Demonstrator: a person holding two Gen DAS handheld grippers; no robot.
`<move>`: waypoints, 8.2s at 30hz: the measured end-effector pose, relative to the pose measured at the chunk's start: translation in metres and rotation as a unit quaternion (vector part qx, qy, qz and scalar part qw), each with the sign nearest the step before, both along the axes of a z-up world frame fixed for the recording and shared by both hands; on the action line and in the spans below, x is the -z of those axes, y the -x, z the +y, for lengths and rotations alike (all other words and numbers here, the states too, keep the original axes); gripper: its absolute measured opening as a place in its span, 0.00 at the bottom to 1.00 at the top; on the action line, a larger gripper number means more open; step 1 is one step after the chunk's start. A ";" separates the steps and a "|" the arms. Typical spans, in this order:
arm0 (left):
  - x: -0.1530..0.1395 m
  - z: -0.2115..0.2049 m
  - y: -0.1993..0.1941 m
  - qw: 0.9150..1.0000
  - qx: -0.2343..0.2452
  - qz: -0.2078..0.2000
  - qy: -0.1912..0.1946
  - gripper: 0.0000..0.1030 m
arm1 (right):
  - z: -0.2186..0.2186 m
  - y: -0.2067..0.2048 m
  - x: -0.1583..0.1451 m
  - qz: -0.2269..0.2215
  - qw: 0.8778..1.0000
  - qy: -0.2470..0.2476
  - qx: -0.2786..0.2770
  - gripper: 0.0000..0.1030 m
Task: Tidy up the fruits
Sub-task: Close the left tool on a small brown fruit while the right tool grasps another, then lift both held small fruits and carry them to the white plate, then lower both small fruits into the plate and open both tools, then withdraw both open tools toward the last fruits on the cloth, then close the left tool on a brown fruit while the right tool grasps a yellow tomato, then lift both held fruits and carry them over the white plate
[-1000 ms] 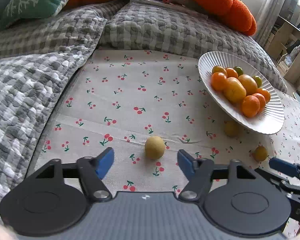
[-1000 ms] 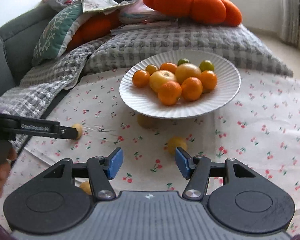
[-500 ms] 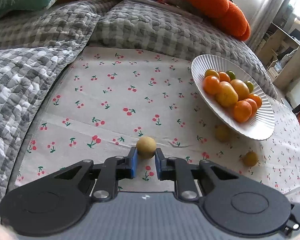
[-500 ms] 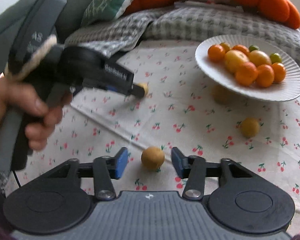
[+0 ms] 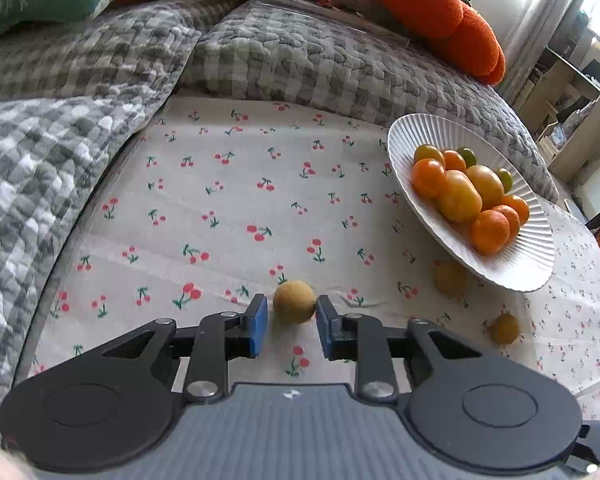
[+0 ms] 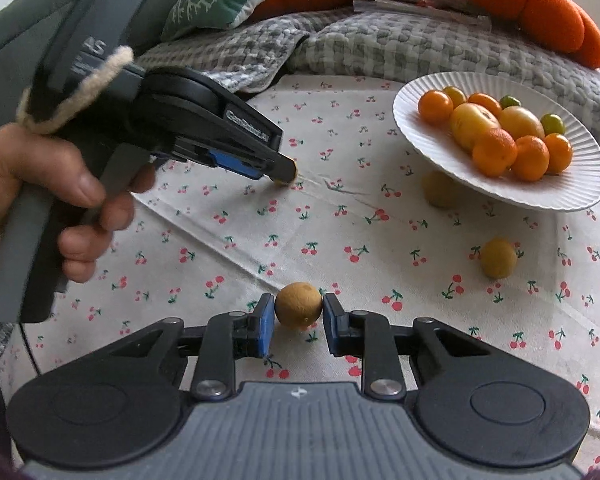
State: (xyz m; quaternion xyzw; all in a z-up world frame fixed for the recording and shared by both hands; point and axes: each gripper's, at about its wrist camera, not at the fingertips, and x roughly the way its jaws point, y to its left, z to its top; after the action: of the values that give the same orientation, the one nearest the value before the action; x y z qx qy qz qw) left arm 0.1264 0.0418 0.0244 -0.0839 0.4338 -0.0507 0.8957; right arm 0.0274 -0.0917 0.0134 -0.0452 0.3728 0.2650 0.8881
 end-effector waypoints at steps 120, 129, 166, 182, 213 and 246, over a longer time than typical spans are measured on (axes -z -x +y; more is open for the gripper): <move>-0.032 -0.070 -0.011 0.996 0.044 -0.054 0.064 0.18 | -0.096 -0.073 -0.058 -0.046 0.985 -0.068 0.151 0.34; -0.034 -0.058 -0.005 0.996 0.039 -0.059 0.059 0.18 | -0.085 -0.060 -0.059 -0.052 0.987 -0.049 0.141 0.40; -0.006 -0.062 0.013 0.993 0.099 -0.026 -0.050 0.56 | -0.055 -0.018 -0.016 -0.010 0.996 0.052 0.065 0.78; 0.012 -0.081 0.004 0.989 0.117 -0.043 -0.082 0.58 | -0.063 -0.035 0.011 -0.015 0.993 0.073 0.092 0.77; 0.021 -0.097 -0.025 0.987 0.135 -0.067 -0.055 0.18 | -0.055 -0.055 0.011 -0.077 0.989 0.084 0.093 0.21; -0.040 -0.030 0.022 0.992 0.060 -0.047 0.096 0.18 | -0.058 -0.019 -0.041 -0.097 0.994 0.019 0.056 0.21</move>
State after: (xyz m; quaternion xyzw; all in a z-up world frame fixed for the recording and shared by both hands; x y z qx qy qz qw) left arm 0.1041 0.0122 0.0646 -0.1414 0.3888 -0.1496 0.8981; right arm 0.0464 -0.1496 0.0548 -0.0667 0.2918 0.2024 0.9324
